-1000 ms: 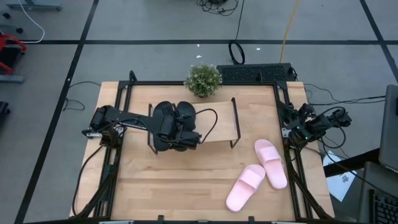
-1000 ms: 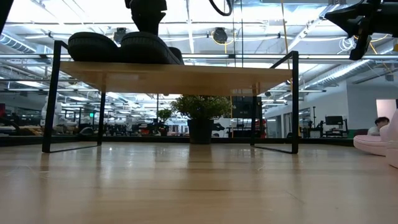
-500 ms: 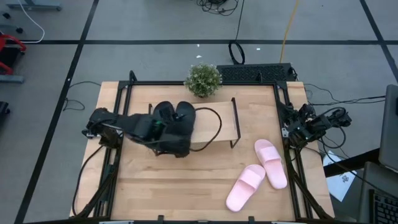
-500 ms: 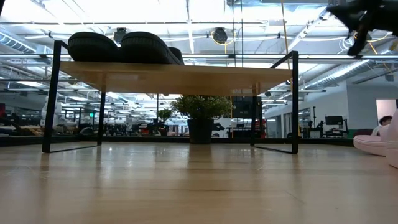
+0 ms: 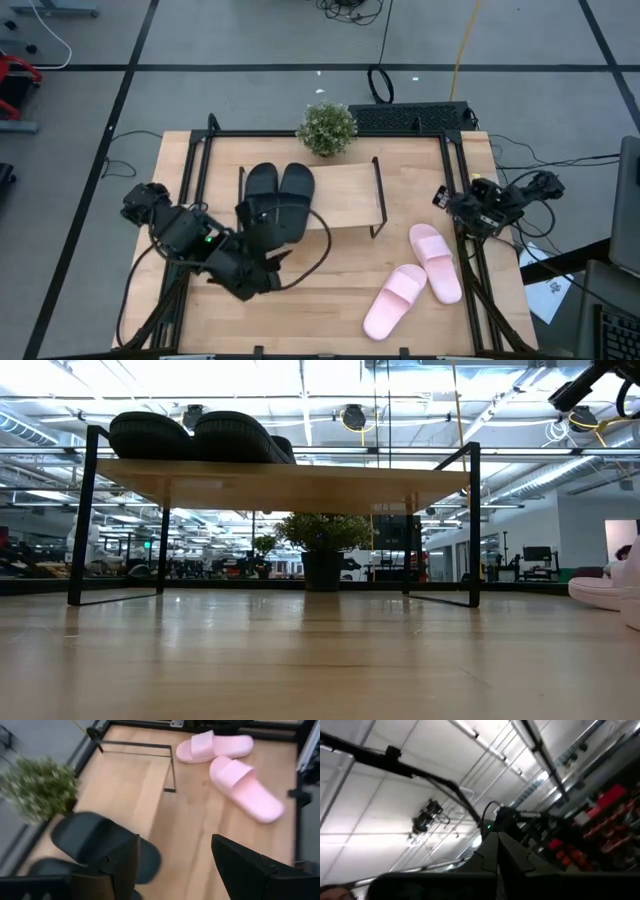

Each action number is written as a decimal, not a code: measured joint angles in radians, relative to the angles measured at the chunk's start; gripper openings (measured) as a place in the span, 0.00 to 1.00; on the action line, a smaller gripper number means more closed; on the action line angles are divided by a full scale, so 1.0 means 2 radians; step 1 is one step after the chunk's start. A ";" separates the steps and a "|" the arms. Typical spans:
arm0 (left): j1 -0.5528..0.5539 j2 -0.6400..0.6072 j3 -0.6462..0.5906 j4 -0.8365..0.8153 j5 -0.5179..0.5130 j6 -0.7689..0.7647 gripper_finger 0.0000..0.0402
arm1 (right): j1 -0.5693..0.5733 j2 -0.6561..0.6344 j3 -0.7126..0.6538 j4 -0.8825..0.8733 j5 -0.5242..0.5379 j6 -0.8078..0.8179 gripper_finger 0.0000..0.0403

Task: Pick and place slides into the shelf
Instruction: Put the bottom pink slide on the shelf

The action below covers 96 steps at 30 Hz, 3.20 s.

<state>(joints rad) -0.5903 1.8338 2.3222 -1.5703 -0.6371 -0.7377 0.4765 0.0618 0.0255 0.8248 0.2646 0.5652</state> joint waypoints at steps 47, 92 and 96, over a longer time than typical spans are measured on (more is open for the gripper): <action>-0.109 0.001 -0.022 0.001 0.004 -0.165 0.61 | 0.187 0.496 0.387 -0.568 -0.068 0.379 0.00; -0.122 0.002 -0.022 0.001 0.004 -0.142 0.61 | 0.204 0.824 0.819 -0.988 -0.001 0.310 0.00; -0.125 0.002 -0.022 0.001 0.004 -0.142 0.61 | 0.204 0.850 0.819 -0.983 -0.023 0.314 0.00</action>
<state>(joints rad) -0.8402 1.8381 2.2784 -1.5691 -0.6292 -1.0222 0.8837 1.7623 1.6638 -1.1415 0.2183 1.1937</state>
